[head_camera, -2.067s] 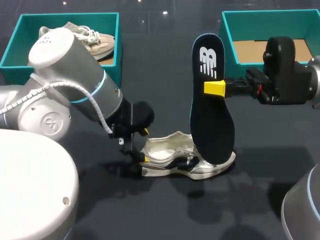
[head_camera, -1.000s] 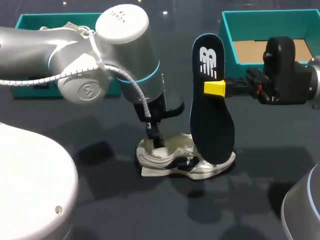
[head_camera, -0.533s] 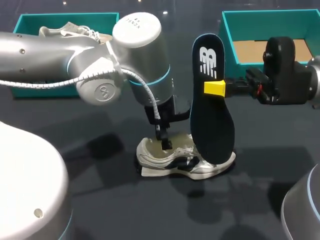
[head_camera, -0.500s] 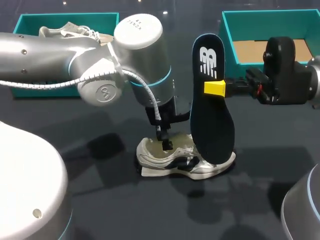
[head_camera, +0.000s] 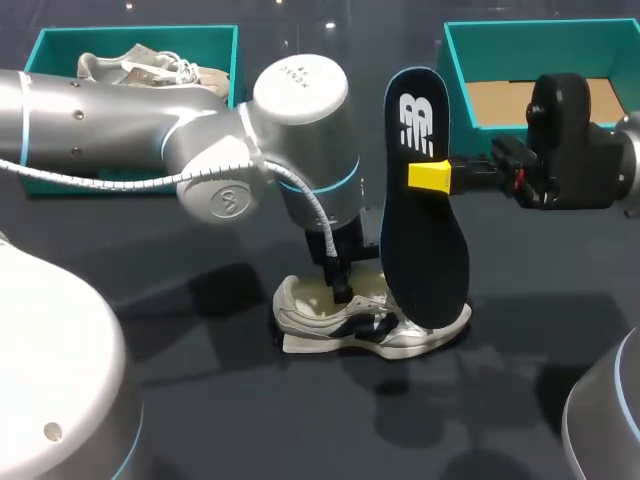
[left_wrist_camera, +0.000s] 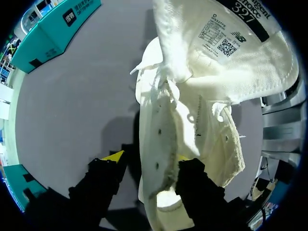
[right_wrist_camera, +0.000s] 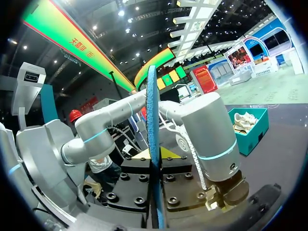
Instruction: Take the shoe out of the shoebox, open the shoe tongue, remove and reinsert the insole, then place the shoe into the shoebox
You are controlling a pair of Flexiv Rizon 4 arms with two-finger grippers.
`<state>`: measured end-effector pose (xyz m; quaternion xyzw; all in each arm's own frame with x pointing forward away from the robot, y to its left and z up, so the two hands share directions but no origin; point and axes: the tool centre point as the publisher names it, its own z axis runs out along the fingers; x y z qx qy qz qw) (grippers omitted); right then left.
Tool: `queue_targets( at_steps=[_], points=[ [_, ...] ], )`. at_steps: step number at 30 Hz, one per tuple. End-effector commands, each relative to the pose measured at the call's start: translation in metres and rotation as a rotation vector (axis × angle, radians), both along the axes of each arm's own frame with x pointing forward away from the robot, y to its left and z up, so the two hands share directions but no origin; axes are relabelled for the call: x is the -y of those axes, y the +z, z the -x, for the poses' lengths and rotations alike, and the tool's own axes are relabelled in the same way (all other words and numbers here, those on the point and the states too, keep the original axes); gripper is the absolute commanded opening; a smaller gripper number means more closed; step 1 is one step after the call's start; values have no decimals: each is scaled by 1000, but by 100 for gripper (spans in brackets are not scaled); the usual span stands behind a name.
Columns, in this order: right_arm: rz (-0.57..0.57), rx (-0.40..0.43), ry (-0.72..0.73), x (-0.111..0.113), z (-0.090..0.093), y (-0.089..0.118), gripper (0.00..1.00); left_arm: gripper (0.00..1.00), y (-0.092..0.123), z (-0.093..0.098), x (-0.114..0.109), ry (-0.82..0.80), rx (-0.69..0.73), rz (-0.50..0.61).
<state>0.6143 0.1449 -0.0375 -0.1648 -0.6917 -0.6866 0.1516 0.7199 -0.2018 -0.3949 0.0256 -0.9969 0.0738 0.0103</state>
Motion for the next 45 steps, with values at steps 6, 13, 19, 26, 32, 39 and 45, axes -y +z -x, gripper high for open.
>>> queue_targets(
  at_steps=[6, 13, 19, 26, 32, 39, 45],
  points=[
    [2, -1, -3, -1, 1, -1, 0, 7, -4, 1, 6, -6, -4, -22],
    [2, -1, -3, -1, 1, -1, 0, 0, -1, 4, 2, -44, -11, -42],
    [2, -1, -3, -1, 1, -1, 0, 0, 9, 1, -6, -92, -26, -23],
    [2, -1, -3, -1, 1, -1, 0, 0, 35, -4, -15, -262, -42, 58],
    [2, -1, -3, -1, 1, -1, 0, 0, 65, 1, -18, -551, 64, 72],
    [2, -1, -3, -1, 1, -1, 0, 0, 65, 1, -18, -551, 64, 72],
    [2, -1, -3, -1, 1, -1, 0, 0, 73, -1, -21, -721, 67, 77]
  ],
)
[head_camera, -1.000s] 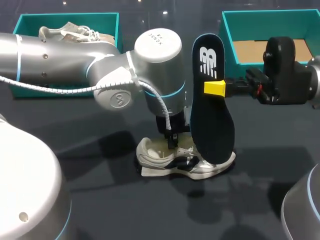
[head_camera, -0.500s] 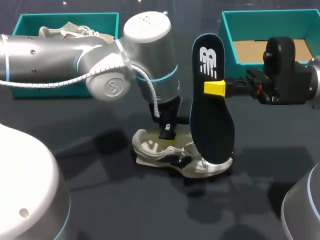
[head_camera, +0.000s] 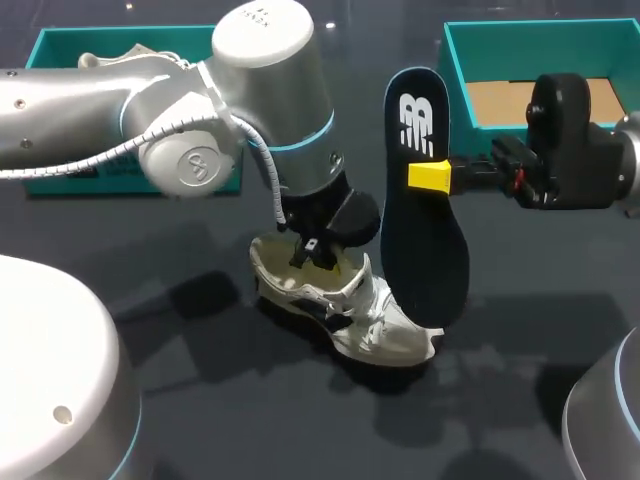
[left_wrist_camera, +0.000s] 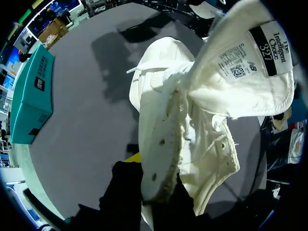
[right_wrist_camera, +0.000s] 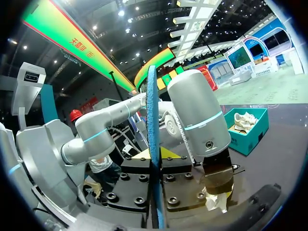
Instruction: Take the shoe out of the shoebox, open the shoe tongue, remove and reinsert the insole, then place the shoe into the shoebox
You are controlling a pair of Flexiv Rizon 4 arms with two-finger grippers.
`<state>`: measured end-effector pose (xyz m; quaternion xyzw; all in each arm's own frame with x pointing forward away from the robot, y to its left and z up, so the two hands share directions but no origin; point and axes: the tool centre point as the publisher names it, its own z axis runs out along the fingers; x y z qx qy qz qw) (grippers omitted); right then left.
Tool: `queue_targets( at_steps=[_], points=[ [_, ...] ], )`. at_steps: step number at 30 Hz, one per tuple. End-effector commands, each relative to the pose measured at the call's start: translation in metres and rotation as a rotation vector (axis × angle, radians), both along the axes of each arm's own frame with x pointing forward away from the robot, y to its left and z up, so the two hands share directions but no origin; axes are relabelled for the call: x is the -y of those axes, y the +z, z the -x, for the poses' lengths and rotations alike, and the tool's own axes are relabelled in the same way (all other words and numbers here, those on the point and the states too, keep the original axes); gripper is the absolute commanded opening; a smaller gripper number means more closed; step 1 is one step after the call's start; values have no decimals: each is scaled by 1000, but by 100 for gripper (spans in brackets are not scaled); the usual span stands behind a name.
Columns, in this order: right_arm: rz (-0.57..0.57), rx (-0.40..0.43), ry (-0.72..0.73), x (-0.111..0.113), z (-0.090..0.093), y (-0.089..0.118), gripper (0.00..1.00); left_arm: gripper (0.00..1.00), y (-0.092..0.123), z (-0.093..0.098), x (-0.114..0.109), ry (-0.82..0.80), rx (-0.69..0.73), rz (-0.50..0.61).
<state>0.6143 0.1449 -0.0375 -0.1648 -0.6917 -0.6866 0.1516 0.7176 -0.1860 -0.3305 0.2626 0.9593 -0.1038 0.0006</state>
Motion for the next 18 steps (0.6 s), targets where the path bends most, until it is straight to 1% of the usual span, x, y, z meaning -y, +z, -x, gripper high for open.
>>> queue_targets(
  at_steps=[1, 2, 3, 4, 6, 7, 16, 18],
  points=[
    [2, -1, -3, -1, 1, -1, 0, 0, 11, -5, -6, -238, 7, -4],
    [2, -1, -3, -1, 1, -1, 0, 0, 12, -4, -7, -326, 20, -4],
    [2, -1, -3, -1, 1, -1, 0, 0, 13, -6, -8, -348, 44, -21],
    [2, -1, -3, -1, 1, -1, 0, 0, 13, -6, -8, -473, 55, -38],
    [2, -1, -3, -1, 1, -1, 0, 0, 11, -5, -9, -578, 102, -73],
    [2, -1, -3, -1, 1, -1, 0, 0, 10, -5, -10, -637, 107, -67],
    [2, -1, -3, -1, 1, -1, 0, 0, 10, -5, -10, -637, 107, -67],
    [2, -1, -3, -1, 1, -1, 0, 0, 7, -2, -3, -717, 130, -71]
  ],
)
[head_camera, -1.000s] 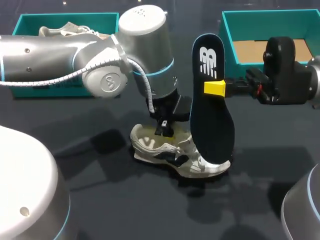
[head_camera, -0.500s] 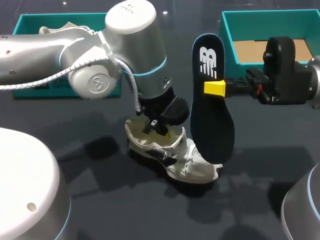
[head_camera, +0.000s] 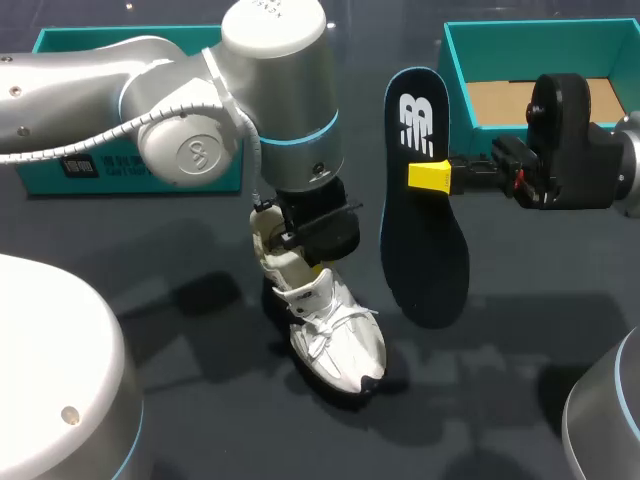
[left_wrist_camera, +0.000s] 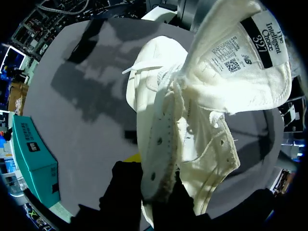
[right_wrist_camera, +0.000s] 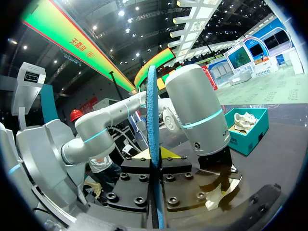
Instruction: Take the shoe out of the shoebox, open the shoe tongue, remove and reinsert the insole, then place the shoe into the shoebox
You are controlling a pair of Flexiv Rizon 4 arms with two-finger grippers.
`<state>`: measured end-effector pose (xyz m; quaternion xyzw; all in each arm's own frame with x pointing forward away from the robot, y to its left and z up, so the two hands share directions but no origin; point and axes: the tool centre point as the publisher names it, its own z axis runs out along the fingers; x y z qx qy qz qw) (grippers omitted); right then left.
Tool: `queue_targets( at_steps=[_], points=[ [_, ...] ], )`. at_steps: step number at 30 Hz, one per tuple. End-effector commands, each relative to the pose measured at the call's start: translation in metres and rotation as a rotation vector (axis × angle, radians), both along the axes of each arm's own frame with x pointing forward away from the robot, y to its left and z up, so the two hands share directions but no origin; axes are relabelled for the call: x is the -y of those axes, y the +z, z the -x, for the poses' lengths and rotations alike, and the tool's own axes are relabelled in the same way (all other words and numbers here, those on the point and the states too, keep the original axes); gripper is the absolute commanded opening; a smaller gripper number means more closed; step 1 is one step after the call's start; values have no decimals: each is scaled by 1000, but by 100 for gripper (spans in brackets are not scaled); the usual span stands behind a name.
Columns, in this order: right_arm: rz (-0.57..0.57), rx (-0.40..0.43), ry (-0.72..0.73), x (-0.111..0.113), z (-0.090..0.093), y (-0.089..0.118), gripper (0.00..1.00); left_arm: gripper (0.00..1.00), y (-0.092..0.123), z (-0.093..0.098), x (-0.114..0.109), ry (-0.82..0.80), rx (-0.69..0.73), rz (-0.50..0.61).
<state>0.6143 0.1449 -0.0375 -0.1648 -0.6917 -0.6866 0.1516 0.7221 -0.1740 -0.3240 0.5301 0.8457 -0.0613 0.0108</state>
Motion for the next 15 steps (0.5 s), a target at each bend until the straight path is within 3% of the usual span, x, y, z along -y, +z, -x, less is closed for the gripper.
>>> queue_targets(
  at_steps=[1, 15],
  points=[
    [2, -1, -3, -1, 1, -1, 0, 0, 0, 3, 12, -158, 45, -22],
    [2, -1, -3, -1, 1, -1, 0, 0, 1, 1, 15, -263, 72, 10]
  ],
)
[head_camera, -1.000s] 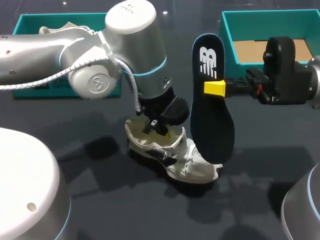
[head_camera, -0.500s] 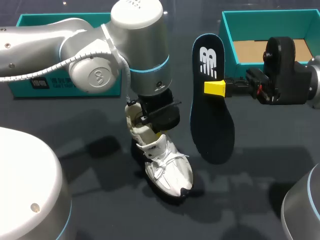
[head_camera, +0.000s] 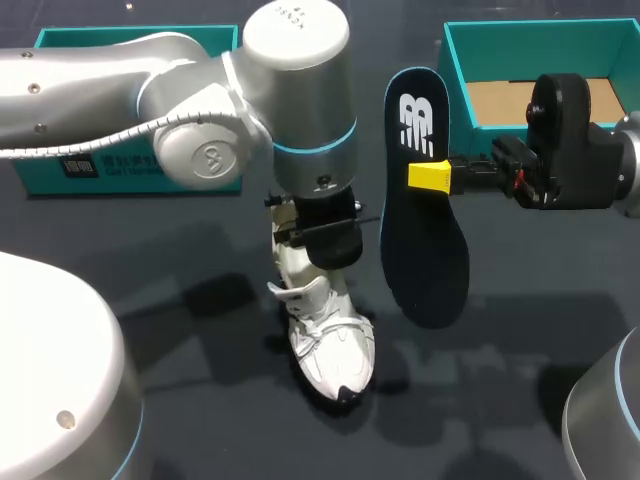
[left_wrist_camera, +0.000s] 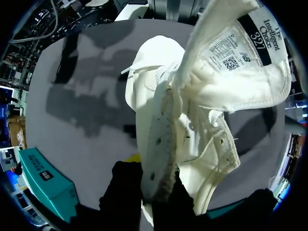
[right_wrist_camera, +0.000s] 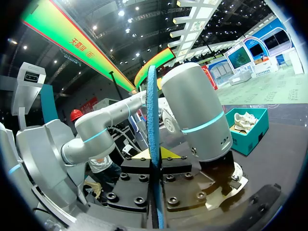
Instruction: Take the shoe out of the shoebox, open the shoe tongue, remove and reinsert the insole, then place the shoe into the shoebox
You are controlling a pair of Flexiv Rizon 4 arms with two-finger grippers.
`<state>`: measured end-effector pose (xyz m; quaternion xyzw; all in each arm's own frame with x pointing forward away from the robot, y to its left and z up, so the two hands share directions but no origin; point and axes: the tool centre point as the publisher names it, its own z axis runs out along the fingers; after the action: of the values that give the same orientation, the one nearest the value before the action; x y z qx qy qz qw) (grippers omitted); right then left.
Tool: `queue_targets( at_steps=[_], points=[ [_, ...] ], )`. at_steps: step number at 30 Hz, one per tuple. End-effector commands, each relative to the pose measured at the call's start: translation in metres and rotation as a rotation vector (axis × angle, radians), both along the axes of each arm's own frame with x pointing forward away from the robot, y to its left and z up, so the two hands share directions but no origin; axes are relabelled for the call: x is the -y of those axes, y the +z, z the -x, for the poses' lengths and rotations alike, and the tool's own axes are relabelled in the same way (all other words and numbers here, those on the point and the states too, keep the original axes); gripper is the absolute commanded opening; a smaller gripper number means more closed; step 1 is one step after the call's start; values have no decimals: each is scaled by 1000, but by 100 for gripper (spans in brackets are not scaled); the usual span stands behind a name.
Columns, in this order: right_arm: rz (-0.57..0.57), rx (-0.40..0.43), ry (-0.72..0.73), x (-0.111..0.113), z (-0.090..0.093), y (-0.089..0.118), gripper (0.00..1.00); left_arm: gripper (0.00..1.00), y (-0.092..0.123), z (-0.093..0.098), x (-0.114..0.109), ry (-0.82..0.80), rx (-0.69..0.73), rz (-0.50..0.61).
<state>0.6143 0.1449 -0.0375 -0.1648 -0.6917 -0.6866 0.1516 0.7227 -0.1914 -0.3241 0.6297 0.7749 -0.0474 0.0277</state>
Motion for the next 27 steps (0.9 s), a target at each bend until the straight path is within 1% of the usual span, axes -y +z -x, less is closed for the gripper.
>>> queue_targets(
  at_steps=[1, 5, 12, 18, 27],
  points=[
    [2, -1, -3, -1, 1, -1, 0, 0, 1, 2, -2, -33, 19, 17],
    [2, -1, -3, -1, 1, -1, 0, 0, 1, 4, 0, -89, 27, 28],
    [2, -1, -3, -1, 1, -1, 0, 0, -4, 7, 6, -142, 31, 31],
    [2, -1, -3, -1, 1, -1, 0, 0, -14, 10, 13, -181, 32, 23],
    [2, -1, -3, -1, 1, -1, 0, 0, -33, 4, 20, -189, -17, 9]
  ],
)
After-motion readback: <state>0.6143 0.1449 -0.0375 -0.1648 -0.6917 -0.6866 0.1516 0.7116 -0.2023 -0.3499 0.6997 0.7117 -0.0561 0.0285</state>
